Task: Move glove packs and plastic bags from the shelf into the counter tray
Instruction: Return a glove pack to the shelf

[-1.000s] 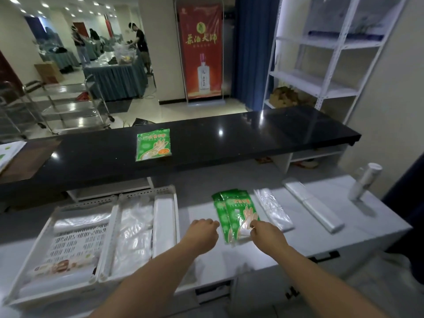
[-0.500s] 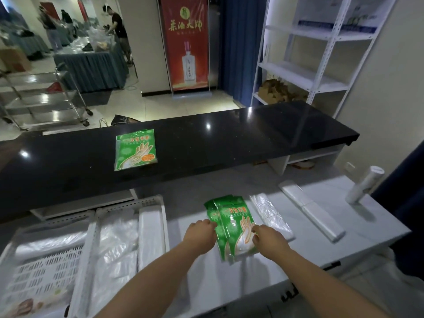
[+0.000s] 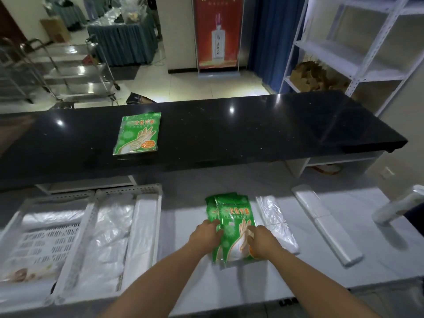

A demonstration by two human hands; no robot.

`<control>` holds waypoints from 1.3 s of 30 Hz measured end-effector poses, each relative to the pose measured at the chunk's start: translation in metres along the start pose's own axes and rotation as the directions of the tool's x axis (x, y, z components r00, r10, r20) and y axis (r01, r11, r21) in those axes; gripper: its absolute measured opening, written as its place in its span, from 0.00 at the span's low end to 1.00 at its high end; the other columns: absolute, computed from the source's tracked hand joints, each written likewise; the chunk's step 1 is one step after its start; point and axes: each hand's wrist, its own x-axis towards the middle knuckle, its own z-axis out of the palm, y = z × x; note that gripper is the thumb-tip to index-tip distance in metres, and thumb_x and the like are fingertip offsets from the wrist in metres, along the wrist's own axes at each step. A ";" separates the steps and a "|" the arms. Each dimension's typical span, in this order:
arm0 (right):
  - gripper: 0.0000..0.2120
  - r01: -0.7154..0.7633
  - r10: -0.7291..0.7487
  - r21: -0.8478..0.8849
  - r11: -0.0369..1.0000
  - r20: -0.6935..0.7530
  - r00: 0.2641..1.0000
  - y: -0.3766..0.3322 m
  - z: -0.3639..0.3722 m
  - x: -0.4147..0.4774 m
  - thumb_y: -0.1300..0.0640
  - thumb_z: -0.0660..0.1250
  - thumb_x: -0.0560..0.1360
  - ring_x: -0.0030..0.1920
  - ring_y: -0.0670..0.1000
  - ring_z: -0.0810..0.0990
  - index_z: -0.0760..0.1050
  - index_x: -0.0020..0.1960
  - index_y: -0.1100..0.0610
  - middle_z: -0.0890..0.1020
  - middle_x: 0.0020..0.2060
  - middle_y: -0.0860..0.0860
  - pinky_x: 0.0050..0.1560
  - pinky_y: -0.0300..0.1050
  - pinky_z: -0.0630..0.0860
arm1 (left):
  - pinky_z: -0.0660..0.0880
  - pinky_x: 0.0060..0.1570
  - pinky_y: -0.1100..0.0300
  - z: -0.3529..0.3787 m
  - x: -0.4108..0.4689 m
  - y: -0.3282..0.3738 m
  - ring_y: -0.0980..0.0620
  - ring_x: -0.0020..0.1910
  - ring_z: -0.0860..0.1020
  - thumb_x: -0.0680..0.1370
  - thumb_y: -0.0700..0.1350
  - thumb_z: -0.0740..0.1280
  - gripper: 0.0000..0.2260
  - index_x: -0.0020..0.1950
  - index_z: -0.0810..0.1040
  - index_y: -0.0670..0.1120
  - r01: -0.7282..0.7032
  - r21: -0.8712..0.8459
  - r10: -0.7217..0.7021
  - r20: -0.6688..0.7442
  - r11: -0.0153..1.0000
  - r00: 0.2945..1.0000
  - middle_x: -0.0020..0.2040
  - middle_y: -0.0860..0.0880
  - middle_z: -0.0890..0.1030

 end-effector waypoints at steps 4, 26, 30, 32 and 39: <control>0.20 0.039 -0.037 -0.031 0.999 0.067 0.997 0.004 0.006 0.017 0.45 0.54 0.81 0.60 0.57 0.77 0.69 0.71 0.46 0.73 0.63 0.56 0.61 0.50 0.74 | 0.76 0.59 0.50 0.015 0.005 0.007 0.41 0.59 0.77 0.79 0.60 0.61 0.28 0.76 0.65 0.50 0.138 -0.165 -0.143 -0.016 0.976 0.990 0.62 0.41 0.76; 0.23 -0.314 0.275 0.698 0.643 0.172 0.946 -0.021 0.006 0.054 0.54 0.63 0.77 0.60 0.59 0.78 0.70 0.72 0.55 0.78 0.64 0.56 0.62 0.55 0.76 | 0.67 0.19 0.67 0.005 0.010 -0.008 0.53 0.26 0.73 0.81 0.38 0.60 0.07 0.54 0.77 0.38 0.437 -0.823 -0.513 0.215 0.364 0.831 0.37 0.45 0.78; 0.12 -0.389 0.348 0.715 0.581 0.214 0.913 -0.020 0.007 0.058 0.56 0.64 0.76 0.46 0.54 0.79 0.74 0.58 0.49 0.80 0.50 0.53 0.46 0.49 0.79 | 0.84 0.41 0.48 0.015 0.022 -0.022 0.44 0.40 0.85 0.77 0.37 0.66 0.11 0.58 0.79 0.41 0.419 -0.857 -0.480 0.243 0.302 0.843 0.45 0.42 0.85; 0.06 -0.425 0.386 0.707 0.565 0.228 0.894 -0.031 -0.005 0.042 0.61 0.64 0.77 0.33 0.51 0.72 0.75 0.42 0.57 0.76 0.36 0.53 0.31 0.42 0.69 | 0.84 0.42 0.46 0.018 0.025 -0.028 0.42 0.44 0.85 0.74 0.35 0.66 0.14 0.59 0.79 0.42 0.435 -0.852 -0.469 0.269 0.291 0.841 0.47 0.40 0.85; 0.05 -0.432 0.400 0.787 0.440 0.259 0.879 -0.029 -0.005 0.013 0.68 0.68 0.75 0.41 0.58 0.83 0.78 0.50 0.64 0.83 0.43 0.60 0.39 0.47 0.79 | 0.71 0.20 0.66 0.006 0.002 -0.016 0.49 0.33 0.79 0.77 0.28 0.61 0.11 0.54 0.74 0.42 0.485 -0.817 -0.343 0.379 0.313 0.859 0.42 0.41 0.79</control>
